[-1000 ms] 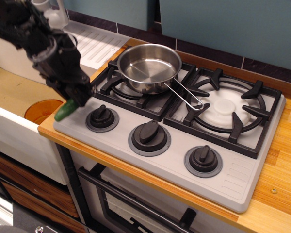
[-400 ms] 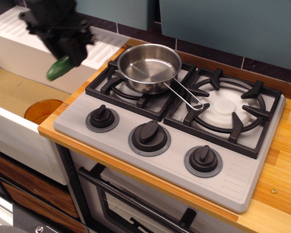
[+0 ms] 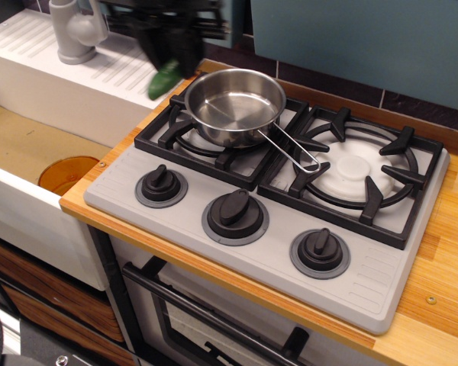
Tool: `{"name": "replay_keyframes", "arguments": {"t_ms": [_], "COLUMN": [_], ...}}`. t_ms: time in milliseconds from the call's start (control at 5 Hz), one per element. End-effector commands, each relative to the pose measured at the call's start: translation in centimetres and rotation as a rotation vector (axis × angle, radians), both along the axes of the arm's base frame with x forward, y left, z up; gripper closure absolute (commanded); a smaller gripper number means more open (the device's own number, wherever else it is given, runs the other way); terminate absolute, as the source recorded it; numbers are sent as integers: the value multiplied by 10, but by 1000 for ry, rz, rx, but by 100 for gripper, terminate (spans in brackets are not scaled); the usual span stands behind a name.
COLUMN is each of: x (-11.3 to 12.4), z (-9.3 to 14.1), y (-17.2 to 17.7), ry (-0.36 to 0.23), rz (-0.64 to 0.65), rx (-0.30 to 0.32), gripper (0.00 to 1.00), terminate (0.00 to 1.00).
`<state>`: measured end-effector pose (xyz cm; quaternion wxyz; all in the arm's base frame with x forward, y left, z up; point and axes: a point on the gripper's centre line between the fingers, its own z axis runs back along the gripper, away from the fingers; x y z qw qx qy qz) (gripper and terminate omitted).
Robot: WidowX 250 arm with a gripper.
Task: Put pot or pan on stove and put pickle in pot or pan
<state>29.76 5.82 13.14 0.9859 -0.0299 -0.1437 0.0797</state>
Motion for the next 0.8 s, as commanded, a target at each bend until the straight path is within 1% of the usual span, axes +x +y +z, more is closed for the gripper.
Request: {"name": "replay_keyframes", "arguments": {"t_ms": [0, 200, 400, 600], "x": [34, 39, 50, 57], "z": [6, 0, -9, -15], "y": [-17, -20, -27, -27], "ry": [-91, -120, -154, -166], "rz": [1, -20, -38, -43], "rx": [-36, -49, -53, -70], "gripper": [100, 100, 100, 100], "terminate": [0, 0, 0, 0]}}
